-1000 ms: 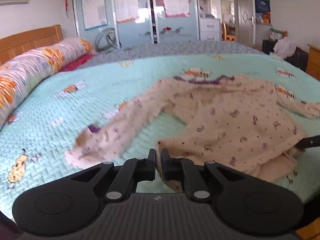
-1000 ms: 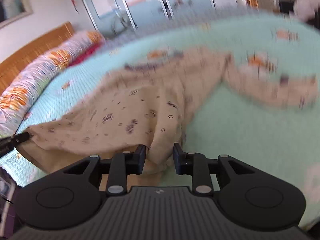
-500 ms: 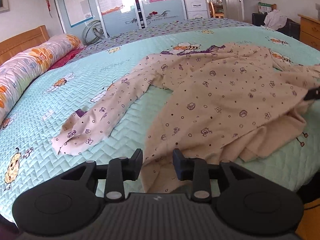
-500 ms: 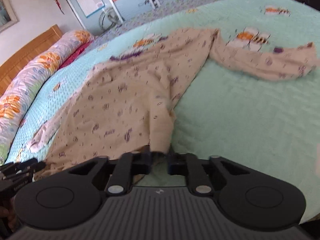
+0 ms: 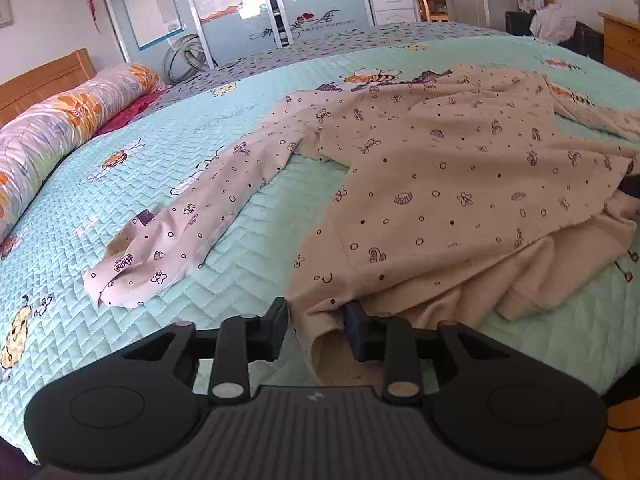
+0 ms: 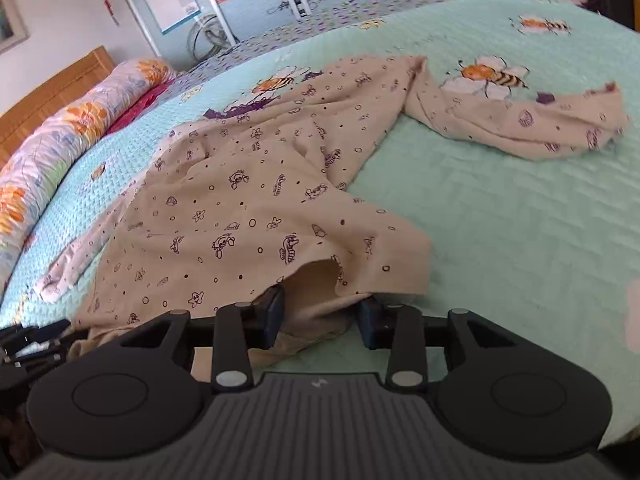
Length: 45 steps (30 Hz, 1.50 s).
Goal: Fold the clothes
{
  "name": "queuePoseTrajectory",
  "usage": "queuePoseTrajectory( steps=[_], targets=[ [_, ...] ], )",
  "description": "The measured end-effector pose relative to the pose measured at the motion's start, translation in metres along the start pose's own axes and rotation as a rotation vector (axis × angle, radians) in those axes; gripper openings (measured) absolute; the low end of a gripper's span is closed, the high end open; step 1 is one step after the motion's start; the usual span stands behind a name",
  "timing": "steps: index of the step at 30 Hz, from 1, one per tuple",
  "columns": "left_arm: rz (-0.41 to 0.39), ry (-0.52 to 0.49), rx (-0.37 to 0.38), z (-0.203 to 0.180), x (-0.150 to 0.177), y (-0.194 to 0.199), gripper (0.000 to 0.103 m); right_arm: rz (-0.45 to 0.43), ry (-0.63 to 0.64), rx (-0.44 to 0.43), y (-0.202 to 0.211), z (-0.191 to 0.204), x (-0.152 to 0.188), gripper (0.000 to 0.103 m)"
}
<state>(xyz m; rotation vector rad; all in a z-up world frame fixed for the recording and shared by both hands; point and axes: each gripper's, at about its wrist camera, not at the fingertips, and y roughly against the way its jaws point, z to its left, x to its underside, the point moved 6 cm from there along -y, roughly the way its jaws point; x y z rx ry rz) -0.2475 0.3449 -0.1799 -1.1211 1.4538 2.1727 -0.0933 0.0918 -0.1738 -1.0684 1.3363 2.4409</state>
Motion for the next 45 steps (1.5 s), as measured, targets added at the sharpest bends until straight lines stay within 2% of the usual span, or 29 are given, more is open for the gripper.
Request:
queuePoseTrajectory(
  steps=[2, 5, 10, 13, 15, 16, 19, 21, 24, 29, 30, 33, 36, 37, 38, 40, 42, 45],
  targets=[
    [-0.032, 0.028, -0.010, 0.008, -0.008, 0.013, 0.006, -0.016, -0.031, 0.008, 0.006, -0.010, -0.006, 0.001],
    [-0.092, 0.058, -0.035, 0.023, -0.021, 0.038, 0.005, -0.091, -0.053, 0.045, 0.028, -0.025, -0.020, 0.001],
    [-0.190, 0.108, -0.077, 0.047, -0.043, 0.080, 0.005, -0.234, 0.019, 0.101, 0.084, -0.030, -0.045, 0.000],
    [-0.161, 0.110, -0.079, 0.050, -0.037, 0.080, 0.006, -0.285, 0.086, 0.146, 0.103, -0.028, -0.046, 0.000],
    [-0.132, 0.111, -0.078, 0.049, -0.029, 0.077, 0.006, -0.224, 0.106, 0.164, 0.092, -0.032, -0.036, 0.000],
    [-0.115, 0.112, -0.077, 0.048, -0.023, 0.074, 0.006, -0.167, 0.102, 0.177, 0.081, -0.036, -0.028, 0.001],
    [-0.066, 0.116, -0.074, 0.043, -0.003, 0.066, 0.006, -0.085, 0.060, 0.194, 0.065, -0.046, -0.003, 0.000],
    [-0.032, 0.119, -0.073, 0.040, 0.011, 0.061, 0.006, -0.096, 0.057, 0.187, 0.071, -0.045, 0.002, 0.000],
    [-0.107, 0.149, -0.110, 0.060, -0.002, 0.082, 0.006, -0.175, 0.094, 0.134, 0.098, -0.031, -0.009, 0.000],
    [-0.049, 0.200, -0.176, 0.101, 0.011, 0.084, 0.006, -0.101, 0.301, 0.008, 0.103, 0.011, -0.007, 0.002],
    [-0.040, 0.211, -0.174, 0.102, 0.016, 0.084, 0.006, -0.035, 0.318, 0.014, 0.092, 0.012, 0.002, 0.002],
    [-0.055, 0.193, -0.128, 0.091, 0.020, 0.090, 0.006, 0.146, 0.313, 0.139, 0.061, -0.006, 0.032, 0.003],
    [-0.082, 0.090, -0.097, 0.068, 0.010, 0.090, 0.008, 0.153, 0.193, 0.137, 0.070, -0.026, 0.033, 0.010],
    [-0.095, 0.074, -0.085, 0.061, 0.006, 0.089, 0.015, 0.137, 0.157, 0.121, 0.078, -0.032, 0.029, 0.020],
    [-0.107, 0.067, -0.064, 0.056, 0.001, 0.088, 0.027, 0.107, 0.132, 0.103, 0.087, -0.035, 0.023, 0.035],
    [-0.121, 0.054, -0.003, 0.041, -0.006, 0.085, 0.033, 0.028, 0.079, 0.064, 0.105, -0.042, 0.008, 0.051],
    [-0.130, 0.033, 0.058, 0.025, -0.012, 0.082, 0.033, -0.044, 0.016, 0.030, 0.117, -0.049, -0.005, 0.056],
    [-0.119, -0.089, 0.108, -0.005, -0.011, 0.077, 0.043, -0.098, -0.083, -0.013, 0.120, -0.055, -0.021, 0.057]
  ],
)
